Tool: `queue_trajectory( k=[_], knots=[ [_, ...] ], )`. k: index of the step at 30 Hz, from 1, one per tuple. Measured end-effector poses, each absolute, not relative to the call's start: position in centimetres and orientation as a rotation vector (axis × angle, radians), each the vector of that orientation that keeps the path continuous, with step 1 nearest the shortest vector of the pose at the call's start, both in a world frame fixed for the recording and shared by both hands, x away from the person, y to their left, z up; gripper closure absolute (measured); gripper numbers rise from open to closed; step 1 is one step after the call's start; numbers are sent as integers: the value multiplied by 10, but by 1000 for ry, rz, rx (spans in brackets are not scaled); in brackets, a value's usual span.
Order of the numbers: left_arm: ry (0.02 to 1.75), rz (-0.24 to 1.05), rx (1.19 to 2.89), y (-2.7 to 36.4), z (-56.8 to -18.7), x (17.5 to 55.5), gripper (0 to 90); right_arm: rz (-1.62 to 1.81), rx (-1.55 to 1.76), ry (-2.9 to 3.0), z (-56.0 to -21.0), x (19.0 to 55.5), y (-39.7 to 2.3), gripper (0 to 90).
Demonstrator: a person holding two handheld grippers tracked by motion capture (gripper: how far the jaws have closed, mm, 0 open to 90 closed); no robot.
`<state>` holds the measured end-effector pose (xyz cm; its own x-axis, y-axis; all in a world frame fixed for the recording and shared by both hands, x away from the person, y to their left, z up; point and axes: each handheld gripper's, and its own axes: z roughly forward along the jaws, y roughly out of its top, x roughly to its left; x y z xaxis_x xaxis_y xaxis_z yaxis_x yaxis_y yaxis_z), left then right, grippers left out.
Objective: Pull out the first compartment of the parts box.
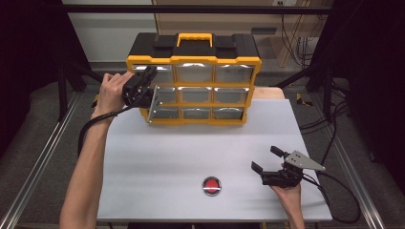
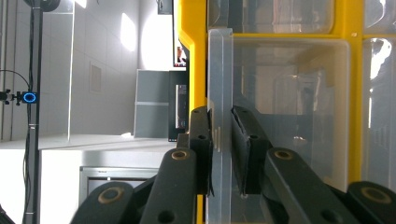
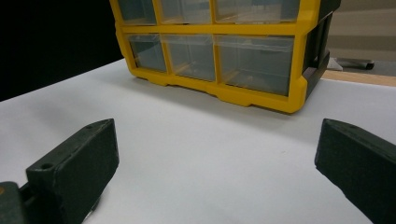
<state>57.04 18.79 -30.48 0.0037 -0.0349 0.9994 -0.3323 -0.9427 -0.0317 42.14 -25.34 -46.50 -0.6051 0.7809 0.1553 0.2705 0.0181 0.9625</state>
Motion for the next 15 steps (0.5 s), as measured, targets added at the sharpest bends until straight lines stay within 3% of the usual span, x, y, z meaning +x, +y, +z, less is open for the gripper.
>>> queue_trajectory(
  k=[15],
  knots=[
    [-385,2040,2056,189,-304,555,787,1616,1081,1884,-465,421,-253,5]
  ],
)
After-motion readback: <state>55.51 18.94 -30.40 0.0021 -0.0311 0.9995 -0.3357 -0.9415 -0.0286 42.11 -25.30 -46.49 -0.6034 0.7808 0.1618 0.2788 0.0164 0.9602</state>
